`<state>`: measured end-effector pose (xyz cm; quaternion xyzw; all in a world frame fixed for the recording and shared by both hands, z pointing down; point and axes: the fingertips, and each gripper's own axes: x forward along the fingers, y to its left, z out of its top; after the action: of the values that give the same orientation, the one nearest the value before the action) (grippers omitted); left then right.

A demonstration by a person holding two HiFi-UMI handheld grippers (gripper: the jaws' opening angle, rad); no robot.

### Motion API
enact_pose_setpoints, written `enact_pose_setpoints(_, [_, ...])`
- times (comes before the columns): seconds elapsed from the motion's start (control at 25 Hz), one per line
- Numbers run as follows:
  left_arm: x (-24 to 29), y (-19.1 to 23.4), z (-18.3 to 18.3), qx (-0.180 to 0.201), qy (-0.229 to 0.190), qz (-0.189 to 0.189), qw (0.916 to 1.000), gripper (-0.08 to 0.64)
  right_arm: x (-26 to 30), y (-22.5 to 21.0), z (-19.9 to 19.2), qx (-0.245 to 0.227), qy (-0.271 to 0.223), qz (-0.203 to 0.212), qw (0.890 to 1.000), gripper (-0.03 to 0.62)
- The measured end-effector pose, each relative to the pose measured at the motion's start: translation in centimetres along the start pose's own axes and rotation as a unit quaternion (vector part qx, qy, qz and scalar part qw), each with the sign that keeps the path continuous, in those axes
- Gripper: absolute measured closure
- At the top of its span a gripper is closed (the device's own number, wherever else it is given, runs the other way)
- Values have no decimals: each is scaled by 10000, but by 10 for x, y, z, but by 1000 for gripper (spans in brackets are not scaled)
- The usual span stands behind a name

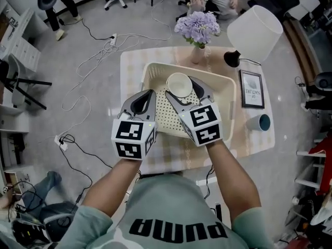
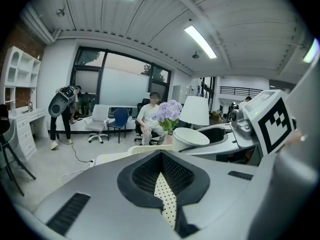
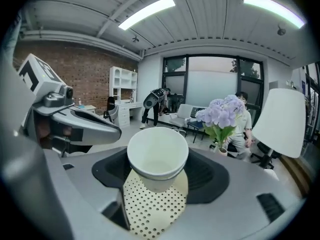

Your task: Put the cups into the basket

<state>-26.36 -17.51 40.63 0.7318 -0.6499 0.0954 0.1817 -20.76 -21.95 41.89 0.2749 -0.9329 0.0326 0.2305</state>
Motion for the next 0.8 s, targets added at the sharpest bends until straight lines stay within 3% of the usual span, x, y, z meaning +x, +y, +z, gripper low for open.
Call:
enact_pose_setpoints(0.32, [24,8,-4,-89,160,-15,9998,558,41,-3,-28,-126,352,337,9987,265])
enact_pose_setpoints(0.8, [57,-3,-17,-174,529,-270,9981,558,71,-26,-87,-57,1014,339,9943,264])
